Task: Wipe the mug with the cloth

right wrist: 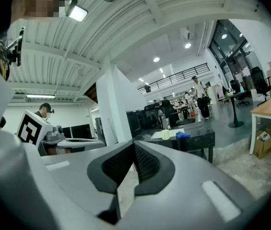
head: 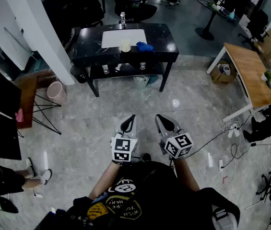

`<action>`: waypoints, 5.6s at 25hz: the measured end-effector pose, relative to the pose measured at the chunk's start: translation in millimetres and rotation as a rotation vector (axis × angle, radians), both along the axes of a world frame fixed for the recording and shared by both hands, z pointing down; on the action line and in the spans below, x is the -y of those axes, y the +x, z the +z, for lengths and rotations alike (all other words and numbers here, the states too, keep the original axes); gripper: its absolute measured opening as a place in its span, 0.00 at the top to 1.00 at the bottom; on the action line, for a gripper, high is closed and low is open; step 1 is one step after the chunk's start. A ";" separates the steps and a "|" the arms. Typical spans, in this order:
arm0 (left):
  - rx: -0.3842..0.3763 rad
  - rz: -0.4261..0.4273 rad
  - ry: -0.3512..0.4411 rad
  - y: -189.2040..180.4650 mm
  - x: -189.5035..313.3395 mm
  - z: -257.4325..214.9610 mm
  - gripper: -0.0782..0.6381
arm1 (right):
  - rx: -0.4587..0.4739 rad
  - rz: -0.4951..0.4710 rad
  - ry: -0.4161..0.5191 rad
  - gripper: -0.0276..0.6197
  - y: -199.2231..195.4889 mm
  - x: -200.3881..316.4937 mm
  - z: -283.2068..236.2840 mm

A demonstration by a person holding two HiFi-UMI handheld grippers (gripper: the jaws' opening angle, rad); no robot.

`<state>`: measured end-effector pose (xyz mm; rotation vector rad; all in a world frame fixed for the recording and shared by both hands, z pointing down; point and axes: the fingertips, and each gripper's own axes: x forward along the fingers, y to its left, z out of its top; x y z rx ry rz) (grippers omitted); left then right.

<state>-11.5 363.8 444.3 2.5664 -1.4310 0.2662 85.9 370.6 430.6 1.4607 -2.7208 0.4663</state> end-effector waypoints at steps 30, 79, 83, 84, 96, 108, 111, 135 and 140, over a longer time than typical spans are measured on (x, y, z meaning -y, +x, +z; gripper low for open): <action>-0.156 0.042 -0.176 -62.4 67.0 36.7 0.88 | -0.002 0.011 -0.287 0.95 -41.6 49.5 93.5; -0.005 -0.053 -0.400 -78.2 683.1 167.4 0.70 | -0.442 0.199 -0.462 0.38 31.2 748.3 294.1; 0.022 -0.062 -0.462 -66.6 705.9 195.7 0.69 | -0.497 0.067 -0.498 0.60 5.9 736.6 298.6; 0.031 -0.070 -0.469 -65.4 709.3 201.4 0.69 | -0.509 0.014 -0.498 0.64 -2.9 730.6 300.3; 0.200 -0.126 -0.486 -51.0 728.8 219.9 0.81 | -0.426 -0.251 -0.370 0.70 -53.7 739.9 254.0; 0.312 -0.182 -0.436 -47.2 731.2 221.4 0.84 | -0.364 -0.389 -0.328 0.70 -47.7 687.3 237.4; 0.285 -0.214 -0.422 -49.9 730.6 220.0 0.84 | -0.320 -0.221 -0.327 0.70 -38.0 743.2 225.8; 0.054 -0.278 -0.427 -48.4 733.1 217.2 0.83 | -0.309 -0.522 -0.397 0.70 -57.7 661.6 246.0; 0.030 -0.292 -0.432 -50.2 732.1 217.6 0.83 | -0.230 -0.274 -0.381 0.70 -34.7 732.5 230.8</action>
